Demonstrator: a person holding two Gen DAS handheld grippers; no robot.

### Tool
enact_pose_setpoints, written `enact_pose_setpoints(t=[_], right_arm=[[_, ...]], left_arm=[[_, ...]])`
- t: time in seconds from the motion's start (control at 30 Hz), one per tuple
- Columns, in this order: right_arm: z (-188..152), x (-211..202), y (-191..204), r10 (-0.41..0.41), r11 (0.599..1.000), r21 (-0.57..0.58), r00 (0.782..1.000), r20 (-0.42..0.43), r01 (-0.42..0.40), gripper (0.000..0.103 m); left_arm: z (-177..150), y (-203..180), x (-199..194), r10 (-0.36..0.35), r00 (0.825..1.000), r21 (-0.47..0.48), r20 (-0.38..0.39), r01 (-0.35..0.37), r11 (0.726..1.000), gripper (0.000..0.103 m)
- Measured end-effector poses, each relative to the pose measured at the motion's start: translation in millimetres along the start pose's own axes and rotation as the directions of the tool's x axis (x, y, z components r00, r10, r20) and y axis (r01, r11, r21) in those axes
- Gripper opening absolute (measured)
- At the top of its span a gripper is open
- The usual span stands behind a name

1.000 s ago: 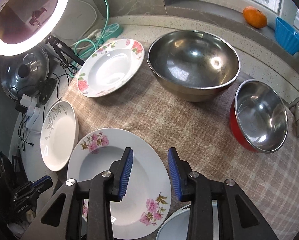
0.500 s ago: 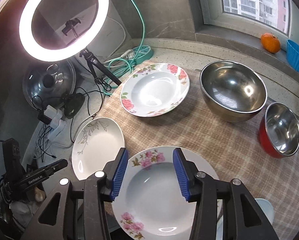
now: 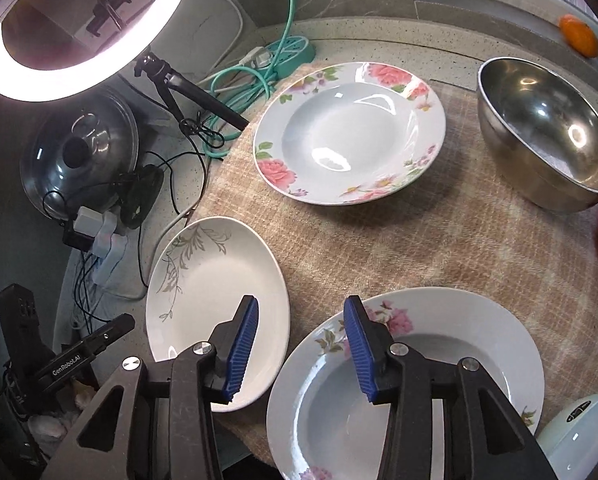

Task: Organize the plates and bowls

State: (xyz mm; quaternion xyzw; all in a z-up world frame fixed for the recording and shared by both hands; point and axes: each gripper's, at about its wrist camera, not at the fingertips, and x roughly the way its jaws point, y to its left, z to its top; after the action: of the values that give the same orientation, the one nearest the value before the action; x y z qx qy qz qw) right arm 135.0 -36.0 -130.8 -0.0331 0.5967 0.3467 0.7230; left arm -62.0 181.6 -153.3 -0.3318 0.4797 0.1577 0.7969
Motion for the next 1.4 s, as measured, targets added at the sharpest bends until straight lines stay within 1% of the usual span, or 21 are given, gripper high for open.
enact_pose_setpoints(t=[0.13, 0.3, 0.53, 0.57, 0.6, 0.63, 0.7, 0.8, 0.87, 0.93, 1.1, 1.4], right_arm=[[8, 15, 3, -0.004, 1.0, -0.013, 0.999, -0.034, 0.004, 0.025], [10, 29, 10, -0.014, 0.999, -0.04, 0.998, -0.063, 0.012, 0.022], [9, 41, 11, -0.015, 0.999, -0.036, 0.995, -0.095, 0.012, 0.017], [9, 42, 11, -0.015, 0.999, -0.035, 0.995, -0.097, 0.011, 0.017], [9, 44, 11, -0.017, 0.999, -0.035, 0.995, -0.101, 0.013, 0.016], [9, 45, 12, -0.019, 0.999, -0.036, 0.994, -0.104, 0.015, 0.015], [9, 47, 13, -0.019, 0.999, -0.04, 0.994, -0.11, 0.014, 0.015], [10, 50, 15, -0.02, 0.999, -0.047, 0.993, -0.117, 0.015, 0.01], [10, 51, 16, -0.02, 0.999, -0.047, 0.992, -0.122, 0.015, 0.01], [10, 53, 17, -0.02, 0.999, -0.048, 0.991, -0.13, 0.013, 0.007], [10, 53, 16, -0.022, 0.999, -0.043, 0.991, -0.133, 0.016, 0.005], [10, 54, 16, -0.029, 0.999, -0.041, 0.99, -0.136, 0.024, 0.005]], left_arm=[[2, 1, 5, -0.015, 1.0, 0.008, -0.015, 0.015, 1.0, 0.023], [4, 1, 13, -0.026, 0.999, 0.013, -0.038, 0.027, 1.0, 0.023], [4, 4, 19, -0.035, 0.998, 0.011, -0.058, 0.036, 0.999, 0.022], [4, 5, 19, -0.038, 0.997, 0.009, -0.061, 0.038, 0.999, 0.021], [4, 6, 20, -0.037, 0.997, 0.008, -0.064, 0.038, 0.999, 0.017], [4, 6, 21, -0.037, 0.997, 0.008, -0.066, 0.038, 0.999, 0.016], [4, 7, 22, -0.043, 0.997, 0.004, -0.07, 0.044, 0.999, 0.016], [3, 7, 23, -0.044, 0.996, 0.01, -0.073, 0.045, 0.999, 0.011], [3, 7, 24, -0.044, 0.996, 0.012, -0.078, 0.045, 0.999, 0.011], [2, 6, 24, -0.049, 0.996, 0.012, -0.078, 0.05, 0.999, 0.008], [1, 2, 26, -0.05, 0.996, 0.028, -0.077, 0.052, 0.998, 0.005], [2, -1, 26, -0.036, 0.997, 0.039, -0.068, 0.039, 0.999, 0.004]])
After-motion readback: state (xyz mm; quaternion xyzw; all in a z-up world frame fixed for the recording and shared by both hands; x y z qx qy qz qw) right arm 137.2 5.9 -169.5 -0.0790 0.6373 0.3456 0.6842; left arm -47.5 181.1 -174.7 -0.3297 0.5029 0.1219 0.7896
